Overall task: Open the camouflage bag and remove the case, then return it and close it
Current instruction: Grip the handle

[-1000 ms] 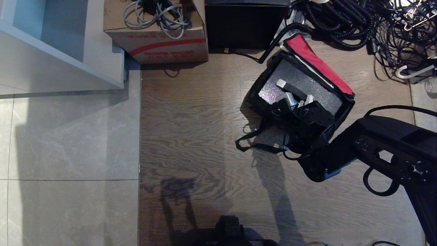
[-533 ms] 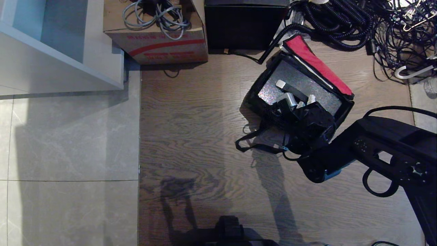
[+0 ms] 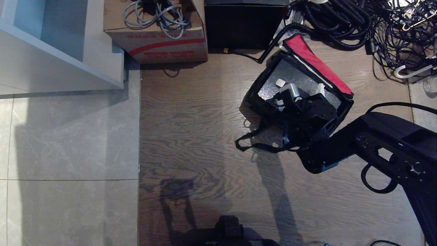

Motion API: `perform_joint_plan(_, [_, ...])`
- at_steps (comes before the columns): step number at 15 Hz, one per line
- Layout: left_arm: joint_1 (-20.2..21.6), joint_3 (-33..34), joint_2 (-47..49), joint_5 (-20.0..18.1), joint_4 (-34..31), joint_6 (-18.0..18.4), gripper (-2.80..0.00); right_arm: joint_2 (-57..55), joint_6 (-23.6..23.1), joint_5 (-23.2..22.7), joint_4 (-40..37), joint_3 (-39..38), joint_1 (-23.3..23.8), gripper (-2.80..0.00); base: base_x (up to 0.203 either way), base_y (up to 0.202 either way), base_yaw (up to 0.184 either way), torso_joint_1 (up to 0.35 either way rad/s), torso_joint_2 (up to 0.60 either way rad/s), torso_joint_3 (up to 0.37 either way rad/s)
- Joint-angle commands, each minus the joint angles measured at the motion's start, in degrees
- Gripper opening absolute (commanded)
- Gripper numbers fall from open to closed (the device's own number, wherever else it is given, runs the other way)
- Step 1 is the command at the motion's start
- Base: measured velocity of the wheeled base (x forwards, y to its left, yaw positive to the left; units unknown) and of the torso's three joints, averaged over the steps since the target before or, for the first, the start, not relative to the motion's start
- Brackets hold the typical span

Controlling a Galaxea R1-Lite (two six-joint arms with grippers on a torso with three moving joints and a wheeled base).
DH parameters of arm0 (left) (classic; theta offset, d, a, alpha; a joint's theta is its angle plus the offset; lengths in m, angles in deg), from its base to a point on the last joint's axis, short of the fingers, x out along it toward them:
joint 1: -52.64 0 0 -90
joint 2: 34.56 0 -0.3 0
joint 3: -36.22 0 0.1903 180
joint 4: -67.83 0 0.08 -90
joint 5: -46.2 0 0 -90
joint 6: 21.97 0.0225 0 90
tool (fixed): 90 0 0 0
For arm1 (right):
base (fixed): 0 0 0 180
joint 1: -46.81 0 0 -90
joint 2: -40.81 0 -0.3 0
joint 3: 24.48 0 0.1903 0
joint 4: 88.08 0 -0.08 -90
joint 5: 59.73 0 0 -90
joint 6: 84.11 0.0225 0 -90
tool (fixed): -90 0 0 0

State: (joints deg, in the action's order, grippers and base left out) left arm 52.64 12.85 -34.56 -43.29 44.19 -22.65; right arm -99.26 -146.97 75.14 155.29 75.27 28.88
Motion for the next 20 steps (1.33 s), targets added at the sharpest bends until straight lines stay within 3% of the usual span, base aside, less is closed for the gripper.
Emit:
perform_joint_plan(1, [0.0, 0.0, 0.0, 0.02, 0.0, -0.02, -2.8, -0.53, -0.69, 0.39, -0.36, 2.57, 1.71, 0.0, 0.0, 0.0, 0.0, 0.0, 0.0, 0.0])
perform_joint_plan(6, [0.0, 0.0, 0.0, 0.02, 0.0, -0.02, -2.8, -2.3, -0.34, 0.58, -0.72, 5.1, 2.28, 0.0, 0.0, 0.0, 0.0, 0.0, 0.0, 0.0])
perform_joint_plan(7, [0.0, 0.0, 0.0, 0.02, 0.0, -0.02, -2.8, -2.48, -0.33, 0.45, -0.68, 4.76, 2.22, -2.8, 0.0, 0.0, 0.0, 0.0, 0.0, 0.0])
perform_joint_plan(16, [0.0, 0.0, 0.0, 0.02, 0.0, -0.09, -2.8, -5.22, 1.97, 5.46, 0.93, 4.49, -2.05, -2.8, 0.0, 0.0, 0.0, 0.0, 0.0, 0.0])
perform_joint_plan(18, [0.0, 0.0, 0.0, 0.02, 0.0, -0.02, -2.8, -3.88, 2.7, 11.1, 0.93, 4.39, -3.89, -2.8, 0.0, 0.0, 0.0, 0.0, 0.0, 0.0])
perform_joint_plan(20, [0.0, 0.0, 0.0, 0.02, 0.0, -0.02, -2.8, -1.1, 2.79, 13.63, 0.93, 4.04, -5.45, -2.8, 0.0, 0.0, 0.0, 0.0, 0.0, 0.0])
